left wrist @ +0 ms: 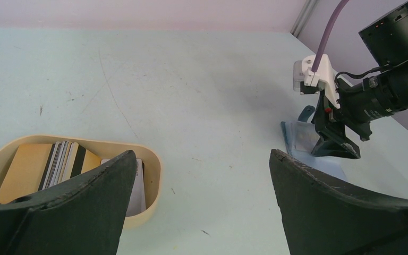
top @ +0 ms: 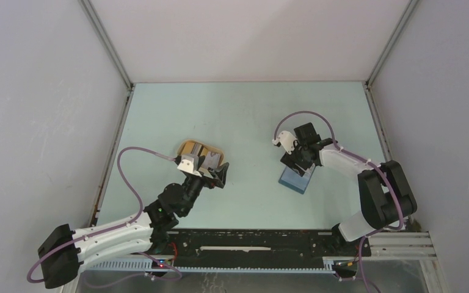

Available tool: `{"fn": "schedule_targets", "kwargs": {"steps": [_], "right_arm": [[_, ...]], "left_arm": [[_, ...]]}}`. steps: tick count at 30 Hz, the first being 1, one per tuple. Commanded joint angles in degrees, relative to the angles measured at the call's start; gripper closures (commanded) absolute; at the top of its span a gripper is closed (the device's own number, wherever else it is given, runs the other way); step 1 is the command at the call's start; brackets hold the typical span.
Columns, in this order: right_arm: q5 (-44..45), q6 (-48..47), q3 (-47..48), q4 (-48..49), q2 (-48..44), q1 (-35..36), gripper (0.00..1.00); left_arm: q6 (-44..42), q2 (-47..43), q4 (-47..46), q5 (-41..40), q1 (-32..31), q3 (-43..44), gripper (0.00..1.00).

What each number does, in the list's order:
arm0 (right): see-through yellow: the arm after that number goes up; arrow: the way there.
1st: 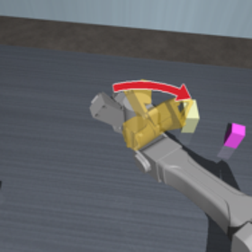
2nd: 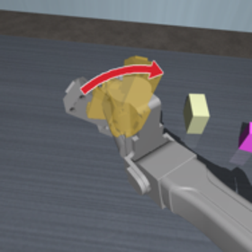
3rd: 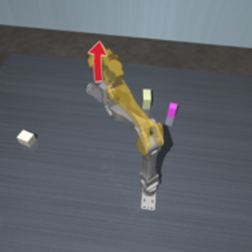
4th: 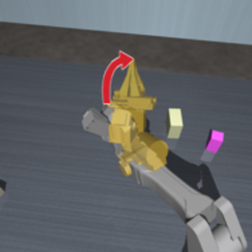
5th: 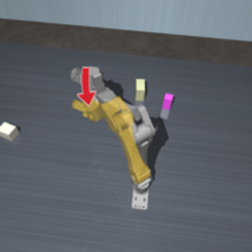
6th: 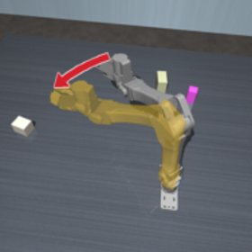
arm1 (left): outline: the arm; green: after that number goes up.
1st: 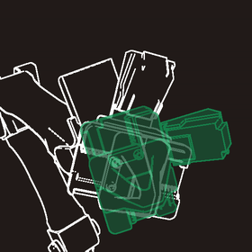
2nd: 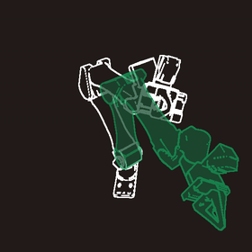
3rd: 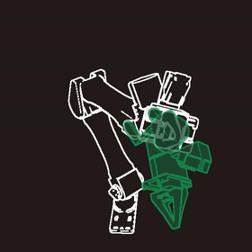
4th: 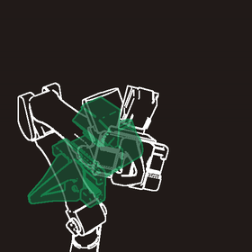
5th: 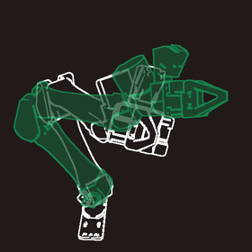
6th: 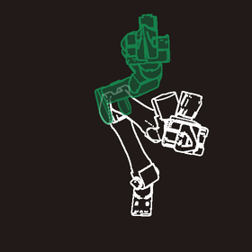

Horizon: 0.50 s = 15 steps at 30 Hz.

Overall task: Put the credit cards into the card holder
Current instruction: Close the card holder at the center of the board.

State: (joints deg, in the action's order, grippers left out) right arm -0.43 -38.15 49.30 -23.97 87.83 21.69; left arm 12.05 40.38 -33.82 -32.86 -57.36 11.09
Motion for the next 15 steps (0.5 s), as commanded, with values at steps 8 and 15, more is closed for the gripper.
{"fn": "schedule_targets", "kwargs": {"steps": [8, 15], "right_arm": [[0.2, 1.8, 1.1, 1.1, -5.9, -2.2, 0.15], [-22.8, 1.5, 3.1, -7.0, -15.0, -9.2, 0.05]], "left_arm": [[1.2, -0.5, -2.0, -0.2, -0.1, -0.5, 0.00], [8.2, -1.4, 2.7, 10.3, 1.1, 1.9, 0.00]]}}
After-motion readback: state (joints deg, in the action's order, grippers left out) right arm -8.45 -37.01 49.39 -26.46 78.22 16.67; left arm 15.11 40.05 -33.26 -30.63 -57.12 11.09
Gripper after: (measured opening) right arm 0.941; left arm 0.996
